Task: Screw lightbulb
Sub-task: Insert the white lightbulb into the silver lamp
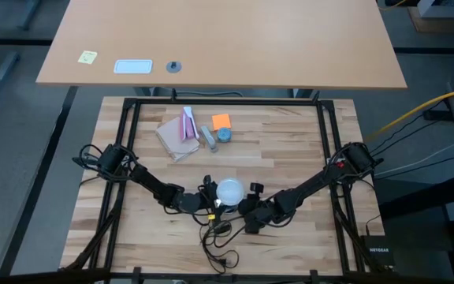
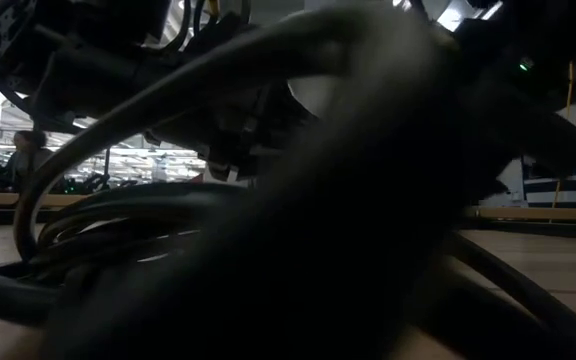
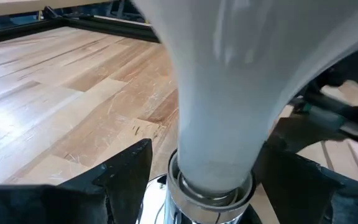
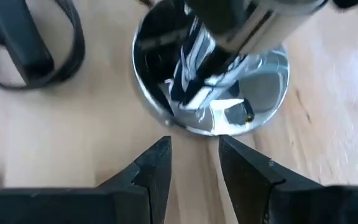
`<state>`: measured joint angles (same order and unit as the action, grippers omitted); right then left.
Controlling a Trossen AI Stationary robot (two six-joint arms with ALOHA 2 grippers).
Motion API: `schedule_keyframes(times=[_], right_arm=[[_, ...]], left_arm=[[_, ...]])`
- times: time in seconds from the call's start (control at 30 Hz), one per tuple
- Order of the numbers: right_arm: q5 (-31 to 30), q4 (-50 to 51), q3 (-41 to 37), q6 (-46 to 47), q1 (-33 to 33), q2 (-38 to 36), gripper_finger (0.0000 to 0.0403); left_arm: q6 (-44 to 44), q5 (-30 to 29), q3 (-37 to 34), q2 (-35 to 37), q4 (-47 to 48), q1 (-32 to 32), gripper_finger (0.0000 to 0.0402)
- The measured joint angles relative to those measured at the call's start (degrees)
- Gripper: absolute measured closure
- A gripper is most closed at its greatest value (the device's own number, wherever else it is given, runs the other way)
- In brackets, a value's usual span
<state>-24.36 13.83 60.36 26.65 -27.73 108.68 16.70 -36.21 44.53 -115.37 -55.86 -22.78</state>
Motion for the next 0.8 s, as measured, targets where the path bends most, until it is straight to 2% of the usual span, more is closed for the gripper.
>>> schedule_keyframes(times=[0.43, 0.53, 0.67, 0.8], right_arm=[[2.68, 7.65, 0.04, 0.62, 0.00, -1.00, 0.0265], [2.77, 11.31, 0.66, 1.16, 0.00, -4.11, 0.0265], [0.03, 20.65, 2.46, 0.46, -0.07, -9.96, 0.0265], [-2.57, 28.09, 3.29, 0.36, -0.07, -15.11, 0.0265]], left_arm=[[0.70, 0.00, 0.00, 0.13, -0.63, -0.23, 0.0128], [1.16, -0.02, 0.00, 1.03, -0.30, -0.23, 0.0128], [-1.12, -0.01, 0.00, 3.24, 0.14, -0.50, 0.0128], [-1.82, 0.00, 0.00, 5.62, 4.64, -0.88, 0.0128]])
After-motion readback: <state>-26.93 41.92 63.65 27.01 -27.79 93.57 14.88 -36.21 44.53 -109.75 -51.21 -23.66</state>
